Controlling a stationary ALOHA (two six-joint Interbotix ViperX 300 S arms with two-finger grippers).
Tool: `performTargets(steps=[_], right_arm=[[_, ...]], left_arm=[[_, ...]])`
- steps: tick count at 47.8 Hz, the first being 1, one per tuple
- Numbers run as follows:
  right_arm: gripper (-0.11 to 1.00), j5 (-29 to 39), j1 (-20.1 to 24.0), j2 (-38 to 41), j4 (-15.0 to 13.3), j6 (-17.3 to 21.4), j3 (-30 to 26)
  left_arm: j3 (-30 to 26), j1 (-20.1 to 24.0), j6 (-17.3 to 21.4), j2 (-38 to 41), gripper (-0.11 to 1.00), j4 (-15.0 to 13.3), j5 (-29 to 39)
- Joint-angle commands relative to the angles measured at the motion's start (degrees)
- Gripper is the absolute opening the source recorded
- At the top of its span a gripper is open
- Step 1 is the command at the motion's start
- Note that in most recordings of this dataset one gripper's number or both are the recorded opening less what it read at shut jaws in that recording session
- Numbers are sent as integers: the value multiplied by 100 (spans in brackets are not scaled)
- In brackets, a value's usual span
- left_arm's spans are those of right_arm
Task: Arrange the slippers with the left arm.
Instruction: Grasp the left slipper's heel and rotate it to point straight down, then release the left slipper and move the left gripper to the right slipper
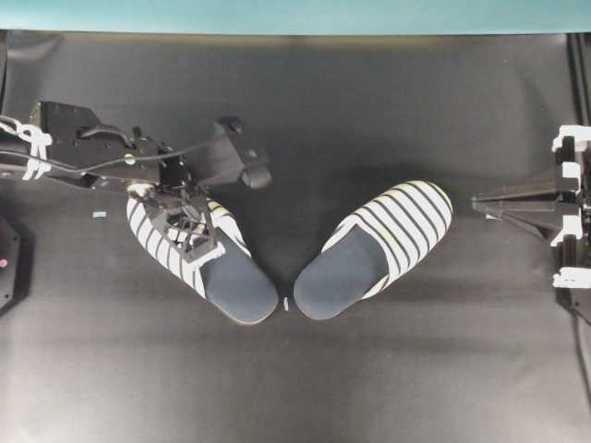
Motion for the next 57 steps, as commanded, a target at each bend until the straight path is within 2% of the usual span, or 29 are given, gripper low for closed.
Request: performTargets(steps=[1, 10, 18, 26, 35, 57], right_arm=[[0, -44, -18, 26, 9, 26, 9], [0, -62, -18, 0, 18, 35, 97], [0, -70, -18, 0, 114, 44, 132], [0, -105, -18, -26, 114, 35, 132], [0, -105, 0, -35, 114, 35, 141], [0, -70, 26, -35, 105, 35, 193]], left_arm=[[-220, -44, 387, -70, 3, 35, -9], [-633, -105, 1310, -202, 1, 44, -18], [-976, -44, 1696, -334, 1, 70, -26], [-1037, 44, 1951, -299, 1, 70, -88], [-835, 158, 1986, -237, 1, 70, -510], [-246, 62, 1811, 229, 1, 70, -1573]])
